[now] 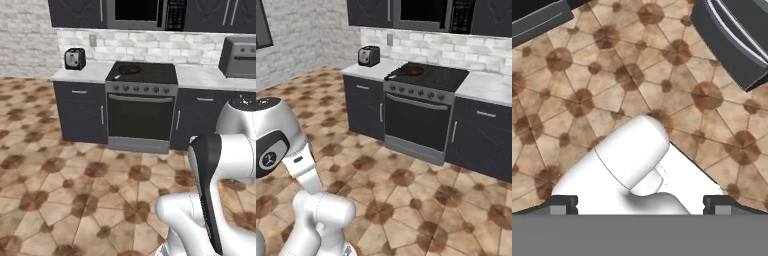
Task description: Take the chicken drumsticks from the pan and place one on each plate on the dining counter.
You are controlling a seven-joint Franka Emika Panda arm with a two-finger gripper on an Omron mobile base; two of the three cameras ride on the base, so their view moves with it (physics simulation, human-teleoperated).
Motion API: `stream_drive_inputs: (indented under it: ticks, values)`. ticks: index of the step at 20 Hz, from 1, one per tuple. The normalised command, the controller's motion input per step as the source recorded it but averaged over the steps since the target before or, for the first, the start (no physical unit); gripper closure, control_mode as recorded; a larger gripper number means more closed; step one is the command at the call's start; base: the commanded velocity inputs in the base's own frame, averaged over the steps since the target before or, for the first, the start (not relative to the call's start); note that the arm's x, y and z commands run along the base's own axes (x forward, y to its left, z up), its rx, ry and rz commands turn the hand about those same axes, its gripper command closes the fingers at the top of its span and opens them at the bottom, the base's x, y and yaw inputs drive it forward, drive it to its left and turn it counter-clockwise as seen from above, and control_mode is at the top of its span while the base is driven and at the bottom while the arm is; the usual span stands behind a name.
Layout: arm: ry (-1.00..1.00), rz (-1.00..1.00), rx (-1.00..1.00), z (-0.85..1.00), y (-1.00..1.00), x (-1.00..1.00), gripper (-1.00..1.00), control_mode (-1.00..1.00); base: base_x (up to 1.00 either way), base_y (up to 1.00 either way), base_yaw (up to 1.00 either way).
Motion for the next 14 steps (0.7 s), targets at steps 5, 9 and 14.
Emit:
stream_drive_inputs:
  ticks: [5, 9, 14]
  values:
    - [0.0, 0.0, 0.0, 0.0, 0.0, 0.0, -1.0, 1.0, 1.0, 0.0, 0.0]
    - [0.0, 0.0, 0.0, 0.0, 0.0, 0.0, -1.0, 1.0, 1.0, 0.0, 0.0]
    - [0.0, 0.0, 0.0, 0.0, 0.0, 0.0, -1.0, 1.0, 1.0, 0.0, 0.0]
